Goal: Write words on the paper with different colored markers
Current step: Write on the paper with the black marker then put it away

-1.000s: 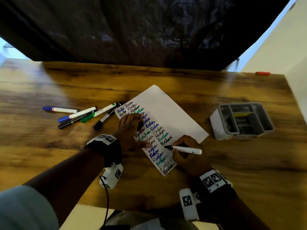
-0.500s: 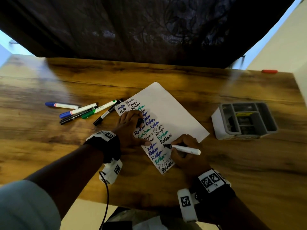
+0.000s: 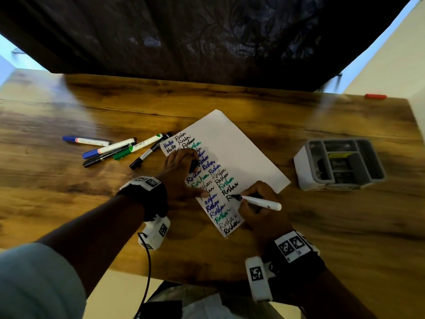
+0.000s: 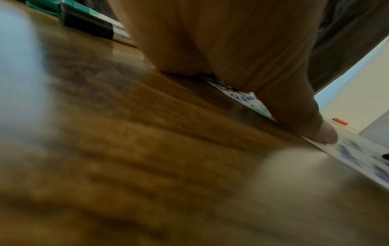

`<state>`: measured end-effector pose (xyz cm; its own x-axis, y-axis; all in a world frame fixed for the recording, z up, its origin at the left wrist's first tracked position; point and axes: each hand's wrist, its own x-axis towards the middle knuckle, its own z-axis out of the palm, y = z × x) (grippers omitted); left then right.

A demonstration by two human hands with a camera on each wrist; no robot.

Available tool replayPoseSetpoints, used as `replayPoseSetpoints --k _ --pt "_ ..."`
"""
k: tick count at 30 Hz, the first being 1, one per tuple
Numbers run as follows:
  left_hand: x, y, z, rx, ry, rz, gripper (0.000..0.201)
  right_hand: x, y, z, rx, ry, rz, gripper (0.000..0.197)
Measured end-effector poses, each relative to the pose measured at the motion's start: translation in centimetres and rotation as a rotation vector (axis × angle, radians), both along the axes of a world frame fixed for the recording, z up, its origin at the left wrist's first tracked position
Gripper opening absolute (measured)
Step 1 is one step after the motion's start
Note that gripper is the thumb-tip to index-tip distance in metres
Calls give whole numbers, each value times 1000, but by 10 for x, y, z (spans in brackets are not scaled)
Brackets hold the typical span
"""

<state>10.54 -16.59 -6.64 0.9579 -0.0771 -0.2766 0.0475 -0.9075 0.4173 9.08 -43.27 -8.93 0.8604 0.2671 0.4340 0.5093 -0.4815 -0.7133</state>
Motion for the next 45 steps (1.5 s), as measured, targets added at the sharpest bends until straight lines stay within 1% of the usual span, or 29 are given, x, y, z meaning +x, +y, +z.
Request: replayPoseSetpoints --k 4,7,11,16,19,22,25,26,29,31,33,36,38,40,42,45 --pt "-1 0 1 -1 -8 0 113 1 -1 -3 -1 45 7 20" --pt "-1 0 0 1 -16 -3 109 2 -4 -3 -4 77 48 17" --pt "-1 1 -1 12 -16 -16 108 1 -4 -4 -4 77 18 16" --pt "-1 0 0 6 -20 -3 108 2 -2 -6 -14 13 22 17" --pt "-1 0 1 10 -11 -2 109 3 -4 -6 -17 39 20 17" --pt "-2 -1 1 13 -27 -2 106 3 -4 -7 4 63 22 15" --pt "-3 -2 0 3 -51 7 103 2 -1 -9 54 53 -36 25" --pt "-3 -1 -1 0 -50 8 103 2 0 -9 56 54 -45 25" --pt "-2 0 -1 12 -45 -2 104 3 -4 -4 35 89 -26 15" --pt "-1 1 -2 15 -42 -4 104 4 -4 -3 27 73 -5 12" --pt "-1 0 -1 6 -33 2 106 3 -1 -3 46 56 -22 15" --pt "-1 0 -1 -3 -26 15 110 2 -2 -2 69 85 -27 23" --pt "-1 0 -1 4 -20 12 110 3 -5 -2 55 98 -7 21" --pt "0 1 -2 7 -18 7 109 4 -5 -3 48 95 0 15" --pt "-1 1 -2 3 -21 8 109 2 -3 -4 43 76 -25 12" --pt "0 0 -2 1 -11 8 110 1 -5 -2 94 125 -36 17"
